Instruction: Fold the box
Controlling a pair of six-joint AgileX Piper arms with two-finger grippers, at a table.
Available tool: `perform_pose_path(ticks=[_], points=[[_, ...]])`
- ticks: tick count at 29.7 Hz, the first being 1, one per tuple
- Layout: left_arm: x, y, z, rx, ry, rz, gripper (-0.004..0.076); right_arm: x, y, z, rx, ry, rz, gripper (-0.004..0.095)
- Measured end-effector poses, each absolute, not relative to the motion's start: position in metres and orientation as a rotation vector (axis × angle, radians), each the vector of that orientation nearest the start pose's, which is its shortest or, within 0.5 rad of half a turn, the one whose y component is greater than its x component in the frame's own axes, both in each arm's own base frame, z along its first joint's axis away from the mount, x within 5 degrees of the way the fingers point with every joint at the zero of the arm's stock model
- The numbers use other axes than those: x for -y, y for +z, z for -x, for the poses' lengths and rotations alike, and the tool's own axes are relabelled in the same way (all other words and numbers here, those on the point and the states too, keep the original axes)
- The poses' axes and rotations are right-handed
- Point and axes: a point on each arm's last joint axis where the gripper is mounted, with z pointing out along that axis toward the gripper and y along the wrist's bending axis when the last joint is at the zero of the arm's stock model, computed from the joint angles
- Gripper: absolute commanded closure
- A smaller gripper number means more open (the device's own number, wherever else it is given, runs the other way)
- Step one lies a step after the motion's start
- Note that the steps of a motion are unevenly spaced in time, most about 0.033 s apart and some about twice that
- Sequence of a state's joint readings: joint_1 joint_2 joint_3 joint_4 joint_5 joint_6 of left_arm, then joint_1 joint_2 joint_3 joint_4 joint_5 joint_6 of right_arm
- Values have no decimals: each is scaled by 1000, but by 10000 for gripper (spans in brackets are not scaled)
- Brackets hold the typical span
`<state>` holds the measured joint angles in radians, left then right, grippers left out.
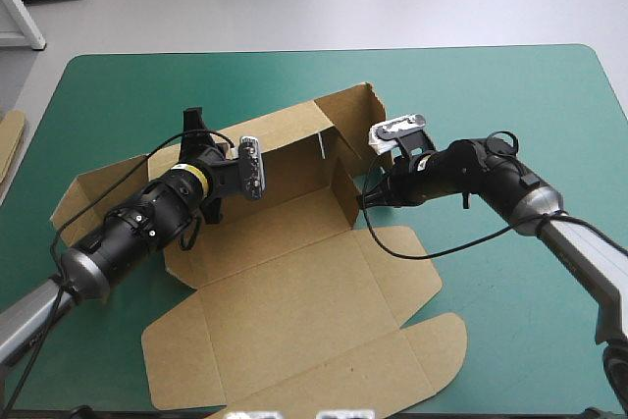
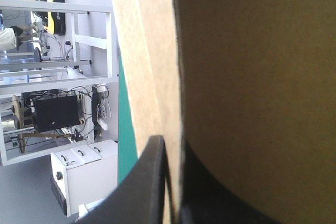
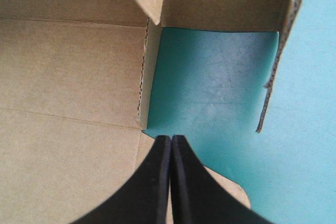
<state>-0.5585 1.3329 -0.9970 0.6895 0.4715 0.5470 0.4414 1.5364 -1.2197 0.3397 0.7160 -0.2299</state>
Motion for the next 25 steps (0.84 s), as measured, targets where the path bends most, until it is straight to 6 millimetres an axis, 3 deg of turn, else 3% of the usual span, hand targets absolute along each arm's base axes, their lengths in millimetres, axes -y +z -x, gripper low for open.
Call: perform_pose_path(ticks=[8,25], points=[[149,319,-242,-1493,645,-1659,732,-160,301,-292,-2437,466,604,907],[149,319,-243,-1520,655,-1612,733,-158,301,-294,-2436,434,597,907]])
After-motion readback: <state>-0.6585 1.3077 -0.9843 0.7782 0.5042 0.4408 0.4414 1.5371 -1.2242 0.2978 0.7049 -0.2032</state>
